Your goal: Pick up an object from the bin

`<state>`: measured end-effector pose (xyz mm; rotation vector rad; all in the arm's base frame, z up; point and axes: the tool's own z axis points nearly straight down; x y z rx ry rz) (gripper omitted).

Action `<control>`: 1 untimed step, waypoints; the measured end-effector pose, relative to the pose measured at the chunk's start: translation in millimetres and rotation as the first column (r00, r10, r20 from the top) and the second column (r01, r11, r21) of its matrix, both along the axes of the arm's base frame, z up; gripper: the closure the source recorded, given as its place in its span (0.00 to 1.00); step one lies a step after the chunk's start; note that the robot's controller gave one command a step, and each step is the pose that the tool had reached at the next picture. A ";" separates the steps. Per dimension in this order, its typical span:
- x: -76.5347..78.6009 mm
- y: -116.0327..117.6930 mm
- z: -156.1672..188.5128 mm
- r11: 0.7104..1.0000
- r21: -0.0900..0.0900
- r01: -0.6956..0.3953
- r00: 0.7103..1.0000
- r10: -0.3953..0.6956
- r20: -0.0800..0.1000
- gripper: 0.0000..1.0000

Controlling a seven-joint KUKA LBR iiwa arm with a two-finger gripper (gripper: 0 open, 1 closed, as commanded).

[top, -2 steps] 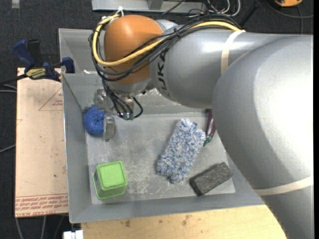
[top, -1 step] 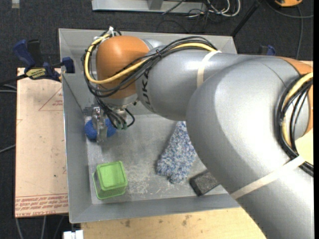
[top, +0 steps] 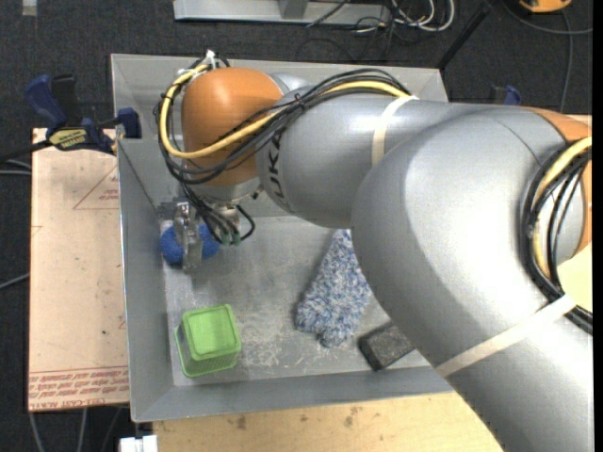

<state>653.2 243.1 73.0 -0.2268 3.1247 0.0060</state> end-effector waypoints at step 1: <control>-24.8 -18.0 173.9 1.000 0.000 0.011 1.000 -0.011 0.001 1.00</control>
Offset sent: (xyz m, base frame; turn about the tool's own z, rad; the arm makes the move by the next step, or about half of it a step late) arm 0.0000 0.0000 0.0000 0.0000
